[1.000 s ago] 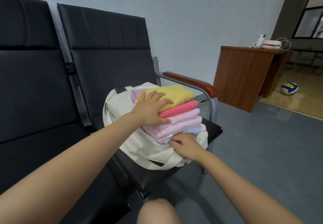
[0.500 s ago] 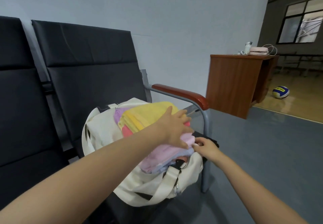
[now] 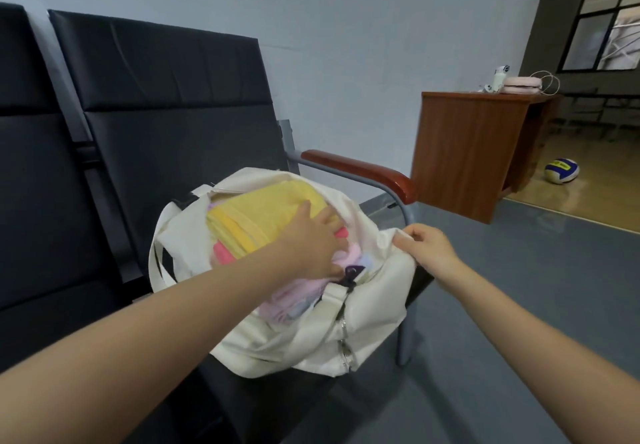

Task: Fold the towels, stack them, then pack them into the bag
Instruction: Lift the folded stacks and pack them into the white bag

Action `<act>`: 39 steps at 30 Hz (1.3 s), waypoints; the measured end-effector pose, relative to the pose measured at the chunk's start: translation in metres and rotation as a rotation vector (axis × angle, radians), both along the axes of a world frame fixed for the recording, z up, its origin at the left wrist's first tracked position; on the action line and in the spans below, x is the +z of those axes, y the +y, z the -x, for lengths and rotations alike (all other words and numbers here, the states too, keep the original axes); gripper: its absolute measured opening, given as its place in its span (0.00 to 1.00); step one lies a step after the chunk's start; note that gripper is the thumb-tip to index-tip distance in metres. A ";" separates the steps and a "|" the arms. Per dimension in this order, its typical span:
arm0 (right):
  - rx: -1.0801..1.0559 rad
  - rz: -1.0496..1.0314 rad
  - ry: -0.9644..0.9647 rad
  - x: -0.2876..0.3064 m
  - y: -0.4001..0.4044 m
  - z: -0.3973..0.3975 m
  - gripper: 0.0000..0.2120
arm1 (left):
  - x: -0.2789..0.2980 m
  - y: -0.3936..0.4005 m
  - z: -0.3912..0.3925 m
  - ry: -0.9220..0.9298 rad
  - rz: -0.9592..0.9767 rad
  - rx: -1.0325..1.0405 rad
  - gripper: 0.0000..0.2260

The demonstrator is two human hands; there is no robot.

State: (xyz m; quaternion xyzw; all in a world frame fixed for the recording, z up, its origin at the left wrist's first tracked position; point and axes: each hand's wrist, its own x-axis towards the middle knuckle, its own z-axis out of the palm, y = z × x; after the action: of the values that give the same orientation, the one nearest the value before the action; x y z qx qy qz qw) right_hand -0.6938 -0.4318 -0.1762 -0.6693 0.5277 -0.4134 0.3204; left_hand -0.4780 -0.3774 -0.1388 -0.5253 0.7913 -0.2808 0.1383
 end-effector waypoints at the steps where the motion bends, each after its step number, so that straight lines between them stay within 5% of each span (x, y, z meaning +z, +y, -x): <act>1: -0.006 0.019 0.077 -0.010 -0.001 0.002 0.07 | -0.001 -0.001 0.003 -0.002 0.011 -0.019 0.25; 4: -0.071 0.328 0.467 -0.025 0.008 0.008 0.05 | 0.001 0.000 0.009 0.042 0.064 -0.119 0.26; 7: 0.206 0.657 0.578 -0.020 0.029 0.003 0.10 | 0.007 0.015 0.005 0.060 0.098 -0.175 0.24; 11: 0.450 0.562 0.770 -0.011 0.040 -0.008 0.20 | 0.005 0.041 -0.014 0.025 0.139 -0.317 0.12; 16: 0.573 0.475 0.839 -0.020 0.046 -0.033 0.18 | -0.015 0.056 -0.039 -0.019 0.052 -0.441 0.19; 30: 0.652 0.159 1.024 -0.018 0.071 -0.039 0.17 | -0.016 0.047 -0.030 -0.071 -0.124 -0.234 0.18; 39: 0.569 0.410 0.747 -0.008 0.088 -0.035 0.16 | -0.014 0.045 -0.032 -0.012 -0.106 -0.203 0.20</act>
State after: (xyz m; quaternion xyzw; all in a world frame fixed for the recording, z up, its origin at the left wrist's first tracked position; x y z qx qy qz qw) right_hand -0.6585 -0.3434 -0.1843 -0.9376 0.3112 -0.1373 0.0720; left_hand -0.4462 -0.3321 -0.1529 -0.4326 0.8533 -0.2544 0.1414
